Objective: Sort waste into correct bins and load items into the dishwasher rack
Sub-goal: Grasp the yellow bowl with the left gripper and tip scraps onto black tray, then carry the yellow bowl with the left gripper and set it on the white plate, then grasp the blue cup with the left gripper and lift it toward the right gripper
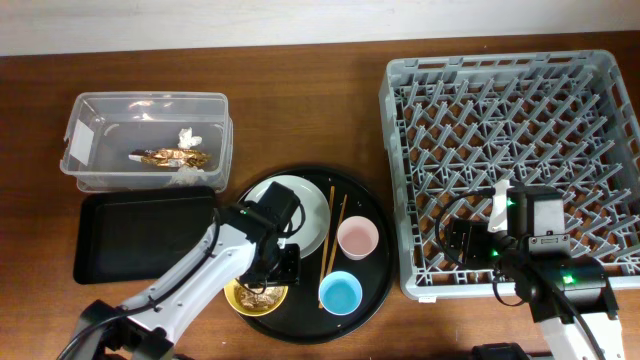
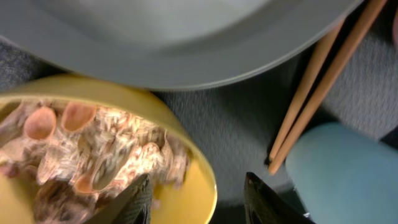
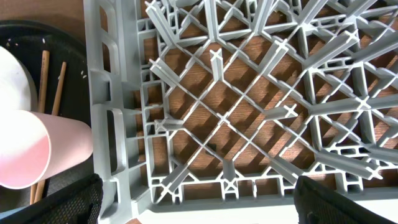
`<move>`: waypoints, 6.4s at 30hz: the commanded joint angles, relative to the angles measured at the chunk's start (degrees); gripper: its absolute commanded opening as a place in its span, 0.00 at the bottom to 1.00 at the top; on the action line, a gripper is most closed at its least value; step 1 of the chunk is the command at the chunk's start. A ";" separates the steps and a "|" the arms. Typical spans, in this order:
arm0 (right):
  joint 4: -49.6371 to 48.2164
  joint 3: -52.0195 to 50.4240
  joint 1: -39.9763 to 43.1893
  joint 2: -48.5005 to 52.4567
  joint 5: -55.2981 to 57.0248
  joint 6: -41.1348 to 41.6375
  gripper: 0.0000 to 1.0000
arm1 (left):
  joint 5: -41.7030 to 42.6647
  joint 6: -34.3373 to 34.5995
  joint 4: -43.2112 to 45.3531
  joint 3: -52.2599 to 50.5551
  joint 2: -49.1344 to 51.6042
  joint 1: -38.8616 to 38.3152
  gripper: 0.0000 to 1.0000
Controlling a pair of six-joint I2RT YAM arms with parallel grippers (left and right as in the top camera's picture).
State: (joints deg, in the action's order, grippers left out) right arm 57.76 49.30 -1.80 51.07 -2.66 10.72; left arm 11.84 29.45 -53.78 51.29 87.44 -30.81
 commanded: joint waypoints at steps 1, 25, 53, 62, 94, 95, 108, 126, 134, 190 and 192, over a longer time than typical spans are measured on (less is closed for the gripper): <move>-0.02 1.03 0.37 -0.07 -0.15 0.33 0.99 | -0.24 3.78 3.56 -3.17 -0.07 -0.17 0.47; 0.13 1.03 0.37 -0.07 -0.13 0.33 0.99 | -8.68 3.72 8.41 -2.73 -0.31 -0.15 0.00; 0.13 1.03 0.37 -0.07 -0.13 0.33 0.99 | 46.84 -48.50 0.66 5.33 -1.16 55.23 0.00; 0.13 1.03 0.37 -0.07 -0.13 0.33 0.99 | 69.51 -49.07 0.04 5.05 15.69 69.07 0.00; 0.13 1.03 0.37 -0.07 -0.13 0.33 0.99 | 78.36 -44.06 -5.53 5.05 16.92 69.96 0.00; 0.13 1.03 0.37 -0.07 -0.13 0.33 0.99 | 78.36 -44.06 -5.66 5.05 16.90 69.96 0.00; 0.09 1.03 0.37 -0.07 -0.13 0.33 0.99 | 66.45 -53.55 -9.88 6.80 5.95 48.35 0.00; 0.11 1.03 0.37 -0.07 -0.13 0.33 0.99 | 7.02 -31.39 13.33 14.23 5.44 8.09 0.07; 0.15 1.03 0.37 -0.07 -0.13 0.33 0.99 | 6.29 -31.36 12.09 14.53 5.11 6.47 0.56; -21.70 1.03 0.37 15.45 -55.93 -10.36 0.99 | 70.36 -12.09 41.99 13.57 11.93 12.46 0.00; -24.24 1.03 0.35 18.08 -62.16 -12.04 0.99 | 70.49 -12.09 41.72 13.57 13.11 11.89 0.00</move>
State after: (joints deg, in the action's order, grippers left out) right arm 35.83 49.41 -1.80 66.00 -49.58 3.73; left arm 71.26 16.32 -12.38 64.73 98.43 -18.06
